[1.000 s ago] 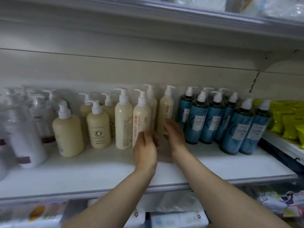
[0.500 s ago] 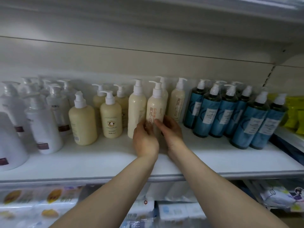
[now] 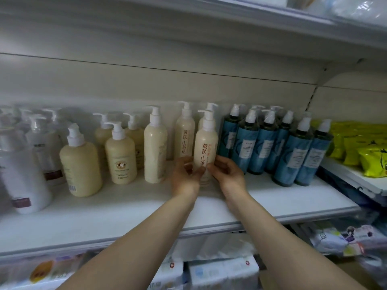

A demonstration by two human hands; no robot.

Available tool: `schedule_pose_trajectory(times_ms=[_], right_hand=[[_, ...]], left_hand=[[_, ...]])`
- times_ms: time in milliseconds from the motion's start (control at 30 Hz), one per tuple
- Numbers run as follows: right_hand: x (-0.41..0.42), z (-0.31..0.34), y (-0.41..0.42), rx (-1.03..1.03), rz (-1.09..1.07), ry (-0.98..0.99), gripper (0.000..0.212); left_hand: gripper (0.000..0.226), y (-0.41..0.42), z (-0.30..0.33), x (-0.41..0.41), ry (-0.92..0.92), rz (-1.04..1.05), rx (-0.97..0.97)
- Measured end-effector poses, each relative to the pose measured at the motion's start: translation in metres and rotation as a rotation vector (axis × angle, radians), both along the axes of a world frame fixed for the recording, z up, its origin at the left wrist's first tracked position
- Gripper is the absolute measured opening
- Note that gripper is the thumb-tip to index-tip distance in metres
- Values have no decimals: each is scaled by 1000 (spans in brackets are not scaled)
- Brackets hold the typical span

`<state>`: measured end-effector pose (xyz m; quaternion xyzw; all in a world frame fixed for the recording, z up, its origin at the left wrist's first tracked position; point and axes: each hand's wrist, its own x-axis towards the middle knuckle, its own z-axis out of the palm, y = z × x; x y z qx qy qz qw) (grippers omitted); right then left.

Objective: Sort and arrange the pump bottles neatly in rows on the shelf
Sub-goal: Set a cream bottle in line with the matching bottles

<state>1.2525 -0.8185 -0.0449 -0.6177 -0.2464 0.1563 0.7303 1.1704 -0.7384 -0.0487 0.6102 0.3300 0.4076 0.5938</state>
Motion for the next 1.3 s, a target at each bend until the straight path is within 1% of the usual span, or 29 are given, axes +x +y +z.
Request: schedule_pose_trajectory(times_ms=[133,333,700,967,1167,1300], right_hand=[[14,1,-7,-38,-37,-44,34],[31,2,-1,-95,-37,-51,34],[52,-5,11,-113,-25,-88,37],[58,-7,14,-150,-23,-92,43],[56,-7,14,-158,-31,-80,42],[53,-6,14,-210,-53,-91,37]], left_hand=[[36,2,1,19,36,-52,-3],[38,9,1,36,135,-34,82],[43,24,-7,56,103,-38,125],[48,21,-9,63,84,-35,85],[53,18,-9,61,115,-32,83],[55,15,-7,61,141,-26,75]])
